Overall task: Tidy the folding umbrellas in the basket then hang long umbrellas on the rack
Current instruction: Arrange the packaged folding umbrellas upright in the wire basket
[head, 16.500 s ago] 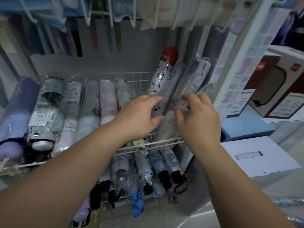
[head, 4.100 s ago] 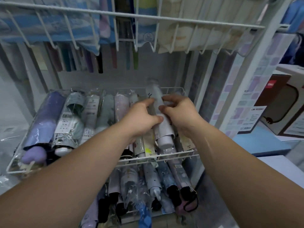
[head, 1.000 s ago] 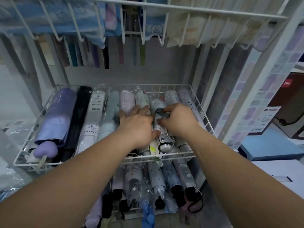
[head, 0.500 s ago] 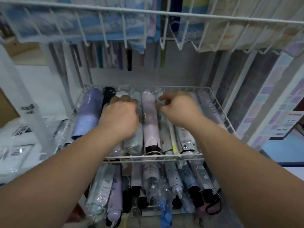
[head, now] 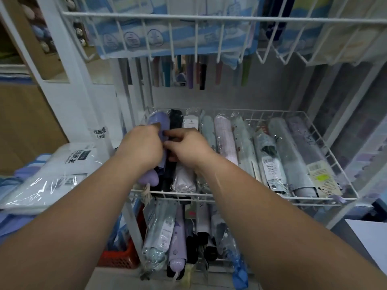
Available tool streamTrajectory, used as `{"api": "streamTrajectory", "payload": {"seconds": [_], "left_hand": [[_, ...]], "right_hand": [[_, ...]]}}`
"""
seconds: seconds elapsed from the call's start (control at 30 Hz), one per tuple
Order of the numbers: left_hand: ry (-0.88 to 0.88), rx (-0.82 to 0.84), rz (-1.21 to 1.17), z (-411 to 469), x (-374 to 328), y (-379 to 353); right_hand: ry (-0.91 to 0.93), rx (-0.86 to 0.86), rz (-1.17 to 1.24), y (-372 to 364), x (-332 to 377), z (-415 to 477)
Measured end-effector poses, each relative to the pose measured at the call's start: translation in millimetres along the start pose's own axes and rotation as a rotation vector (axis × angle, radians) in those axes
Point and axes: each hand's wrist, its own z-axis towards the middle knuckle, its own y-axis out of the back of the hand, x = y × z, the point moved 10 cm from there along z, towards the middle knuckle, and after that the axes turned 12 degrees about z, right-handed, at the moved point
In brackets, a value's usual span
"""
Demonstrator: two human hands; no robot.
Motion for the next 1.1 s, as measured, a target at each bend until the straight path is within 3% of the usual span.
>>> {"api": "streamTrajectory", "payload": {"seconds": [0.27,0.73,0.93,1.1], "left_hand": [[0.097,-0.103,-0.176,-4,18,13],[-0.033,0.046,-0.123,-1,1,1],[-0.084,-0.105,-0.134,-21,-14,25],[-0.106,-0.117,-0.219,-31,-21,37]], "right_hand": [[0.031,-0.040,-0.036,-9,0,13],[-0.008,-0.007,-0.217,-4,4,11],[0.081,-0.170,-0.146,45,39,-28],[0.193,-0.223,0.020,106,78,-88]]}}
